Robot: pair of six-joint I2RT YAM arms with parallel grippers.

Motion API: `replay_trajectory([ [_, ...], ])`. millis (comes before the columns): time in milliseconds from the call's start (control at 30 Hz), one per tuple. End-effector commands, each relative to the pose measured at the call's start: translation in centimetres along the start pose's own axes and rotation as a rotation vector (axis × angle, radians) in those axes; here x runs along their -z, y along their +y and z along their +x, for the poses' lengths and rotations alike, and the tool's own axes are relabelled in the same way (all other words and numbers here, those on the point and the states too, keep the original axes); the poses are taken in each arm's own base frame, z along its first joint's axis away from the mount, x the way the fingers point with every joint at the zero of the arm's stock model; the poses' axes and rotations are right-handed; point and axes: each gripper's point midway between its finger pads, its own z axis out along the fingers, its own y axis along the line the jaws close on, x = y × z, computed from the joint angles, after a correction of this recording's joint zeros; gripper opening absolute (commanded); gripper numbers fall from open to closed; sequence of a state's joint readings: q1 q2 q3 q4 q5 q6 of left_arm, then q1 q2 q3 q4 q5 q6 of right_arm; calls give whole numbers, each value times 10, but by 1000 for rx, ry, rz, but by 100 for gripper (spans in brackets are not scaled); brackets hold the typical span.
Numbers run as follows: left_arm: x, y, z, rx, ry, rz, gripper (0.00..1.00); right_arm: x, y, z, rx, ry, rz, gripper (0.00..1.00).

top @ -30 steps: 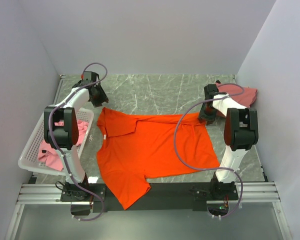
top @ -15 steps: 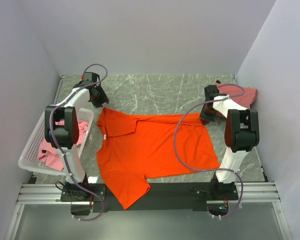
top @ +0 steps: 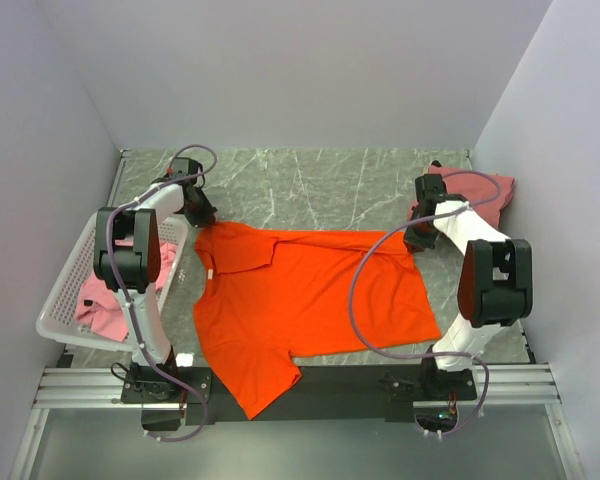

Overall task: Fold and stack the t-shirts
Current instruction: Fold the tshirt

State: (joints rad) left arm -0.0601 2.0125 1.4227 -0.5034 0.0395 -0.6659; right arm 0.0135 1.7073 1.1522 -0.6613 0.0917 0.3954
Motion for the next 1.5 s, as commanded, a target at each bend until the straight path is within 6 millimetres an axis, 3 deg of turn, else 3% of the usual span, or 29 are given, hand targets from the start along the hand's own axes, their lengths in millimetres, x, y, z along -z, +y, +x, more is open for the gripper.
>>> replay_trajectory([
  [0,-3,-4,-2,13,-4,27,3,21,-1,-4,15,-44,-12,0],
  [333,1,-9,-7,-2,-7,44,1,43,8,-48,30,-107,4,0],
  [533,6,-15,-6,-14,-9,85,3,47,0,-46,58,-115,29,0],
  [633,18,-25,-8,-21,-23,130,31,38,1,-37,57,-92,24,0],
  [667,21,-26,-8,-24,-31,132,48,35,2,-36,55,-86,18,0],
  [700,32,-30,-11,-29,-55,145,56,32,4,-35,53,-80,7,1],
  [767,42,-32,-8,-41,-73,146,72,22,6,-32,51,-57,7,5],
  [833,62,-40,-12,-50,-115,173,76,15,8,-32,54,-44,9,8],
  [933,81,-53,0,-68,-137,206,79,10,10,-37,57,-47,12,17],
  [1067,88,-80,41,-124,-107,247,82,6,11,-45,59,-50,24,24],
  [1300,59,-99,106,-158,13,255,83,-3,11,-49,63,-46,44,28],
  [1467,38,-79,131,-183,49,183,84,8,7,-55,63,-75,59,28],
])
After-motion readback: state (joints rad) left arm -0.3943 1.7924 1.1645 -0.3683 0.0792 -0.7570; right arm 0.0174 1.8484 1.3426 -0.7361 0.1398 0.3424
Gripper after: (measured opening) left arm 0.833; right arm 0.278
